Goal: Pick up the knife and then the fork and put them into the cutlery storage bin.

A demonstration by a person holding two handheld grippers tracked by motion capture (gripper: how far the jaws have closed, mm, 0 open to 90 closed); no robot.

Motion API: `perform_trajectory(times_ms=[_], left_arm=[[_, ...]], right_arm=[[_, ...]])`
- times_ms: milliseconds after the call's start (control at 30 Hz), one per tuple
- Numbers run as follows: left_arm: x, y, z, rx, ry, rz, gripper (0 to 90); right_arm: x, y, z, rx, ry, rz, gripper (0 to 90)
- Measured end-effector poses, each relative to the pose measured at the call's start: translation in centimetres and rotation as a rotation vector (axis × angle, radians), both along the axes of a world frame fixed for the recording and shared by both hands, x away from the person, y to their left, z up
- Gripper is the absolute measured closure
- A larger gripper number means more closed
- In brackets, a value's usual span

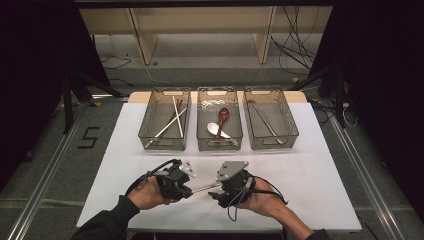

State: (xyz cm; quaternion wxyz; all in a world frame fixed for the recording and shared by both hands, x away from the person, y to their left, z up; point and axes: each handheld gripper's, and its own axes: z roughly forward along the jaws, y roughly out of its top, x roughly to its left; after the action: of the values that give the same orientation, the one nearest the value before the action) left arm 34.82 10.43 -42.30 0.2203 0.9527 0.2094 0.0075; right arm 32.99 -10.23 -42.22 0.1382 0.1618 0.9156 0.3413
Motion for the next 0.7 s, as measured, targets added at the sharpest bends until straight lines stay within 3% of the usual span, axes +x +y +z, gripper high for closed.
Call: perform_trajectory(times_ms=[400,533,700], left_arm=[[-0.5,-1.6,0.8,-0.025,0.005,-0.055,84.5],[-0.6,-2.0,0.8,-0.029,0.014,-0.064,84.4],[-0.7,-2.3,0.9,-0.035,0.025,-0.078,84.5]], right_arm=[[-0.9,1.2,-0.9,-0.091,-0.054,0.096,45.4],[-0.9,1.2,-1.0,-0.126,-0.041,0.125,51.1],[-1.2,1.3,-1.1,-0.134,-0.034,0.132,59.7]])
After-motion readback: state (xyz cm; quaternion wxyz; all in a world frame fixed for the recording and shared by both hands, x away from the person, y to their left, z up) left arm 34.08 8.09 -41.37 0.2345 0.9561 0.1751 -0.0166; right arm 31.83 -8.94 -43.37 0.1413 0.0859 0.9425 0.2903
